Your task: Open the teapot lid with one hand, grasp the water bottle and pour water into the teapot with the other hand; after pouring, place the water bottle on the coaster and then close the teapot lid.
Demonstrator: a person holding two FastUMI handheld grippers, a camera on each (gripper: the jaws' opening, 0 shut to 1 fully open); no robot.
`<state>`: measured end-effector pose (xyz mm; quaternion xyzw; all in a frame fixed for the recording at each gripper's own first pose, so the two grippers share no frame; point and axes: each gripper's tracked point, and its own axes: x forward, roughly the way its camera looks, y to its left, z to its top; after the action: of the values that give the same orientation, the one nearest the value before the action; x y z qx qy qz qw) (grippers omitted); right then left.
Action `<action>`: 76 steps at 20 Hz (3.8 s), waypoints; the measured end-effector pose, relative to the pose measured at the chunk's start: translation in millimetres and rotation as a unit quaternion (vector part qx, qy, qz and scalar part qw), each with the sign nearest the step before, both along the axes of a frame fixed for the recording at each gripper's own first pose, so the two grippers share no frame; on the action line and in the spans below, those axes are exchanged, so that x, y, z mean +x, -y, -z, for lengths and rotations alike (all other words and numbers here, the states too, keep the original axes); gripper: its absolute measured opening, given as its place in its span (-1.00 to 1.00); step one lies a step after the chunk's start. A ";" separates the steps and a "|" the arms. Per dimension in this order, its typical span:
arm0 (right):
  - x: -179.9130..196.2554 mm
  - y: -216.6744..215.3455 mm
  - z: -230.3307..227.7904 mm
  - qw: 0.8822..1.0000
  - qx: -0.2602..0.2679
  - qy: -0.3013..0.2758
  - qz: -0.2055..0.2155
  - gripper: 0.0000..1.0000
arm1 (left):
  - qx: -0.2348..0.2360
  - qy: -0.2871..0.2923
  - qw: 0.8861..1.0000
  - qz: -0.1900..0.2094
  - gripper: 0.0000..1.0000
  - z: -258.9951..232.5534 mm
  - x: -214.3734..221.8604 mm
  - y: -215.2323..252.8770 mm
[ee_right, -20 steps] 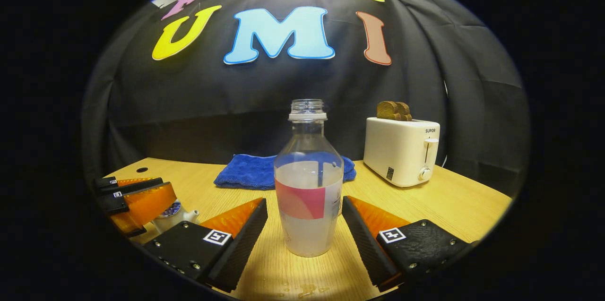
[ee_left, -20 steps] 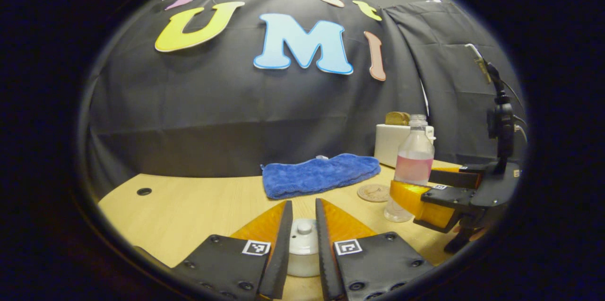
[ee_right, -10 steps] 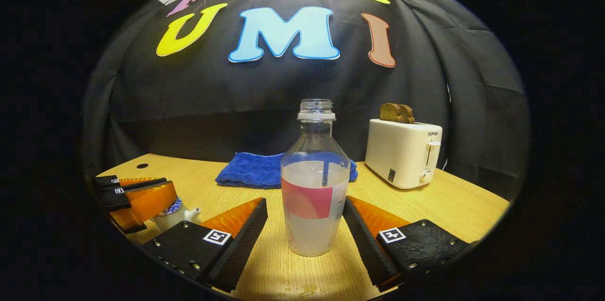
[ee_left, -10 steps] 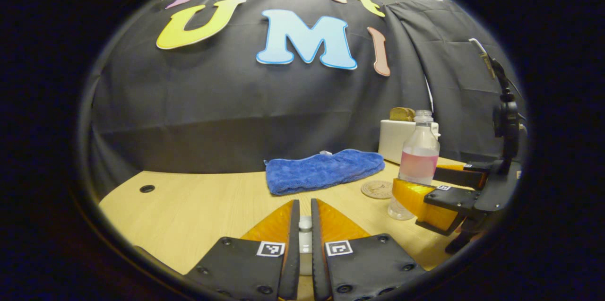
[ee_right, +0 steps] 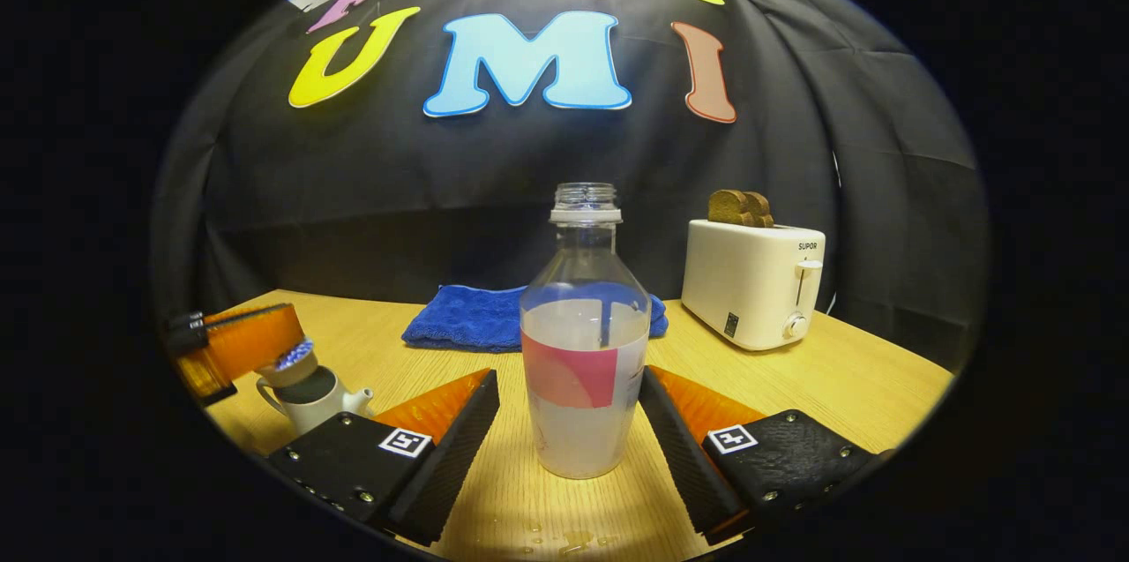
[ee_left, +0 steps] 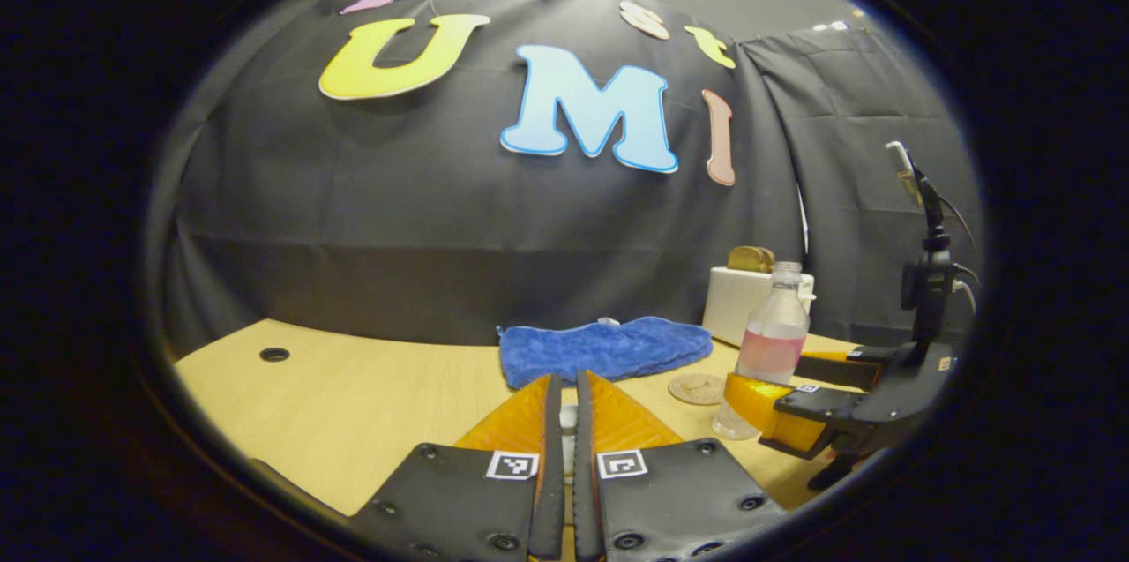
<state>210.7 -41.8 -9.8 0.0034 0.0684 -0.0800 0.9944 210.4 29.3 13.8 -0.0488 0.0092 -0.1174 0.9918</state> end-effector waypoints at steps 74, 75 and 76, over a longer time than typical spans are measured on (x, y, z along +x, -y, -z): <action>3.1 -61.6 -71.0 0.553 -0.828 -0.014 -0.093 0.45 | -0.053 -0.033 0.995 -0.080 -0.75 33.6 -13.3 -128.8; 3.9 -63.0 -72.8 0.544 -0.834 -0.012 -0.093 0.46 | -0.053 -0.033 0.995 -0.080 -0.79 33.6 -12.3 -129.0; 4.0 -63.4 -74.4 0.537 -0.839 -0.011 -0.092 0.45 | -0.054 -0.033 0.995 -0.079 -0.75 33.4 -13.6 -129.9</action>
<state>214.7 21.6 64.6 -0.8394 -0.0197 -0.0088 0.5431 196.8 159.2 -19.7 -0.1069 0.0321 -0.0369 0.9931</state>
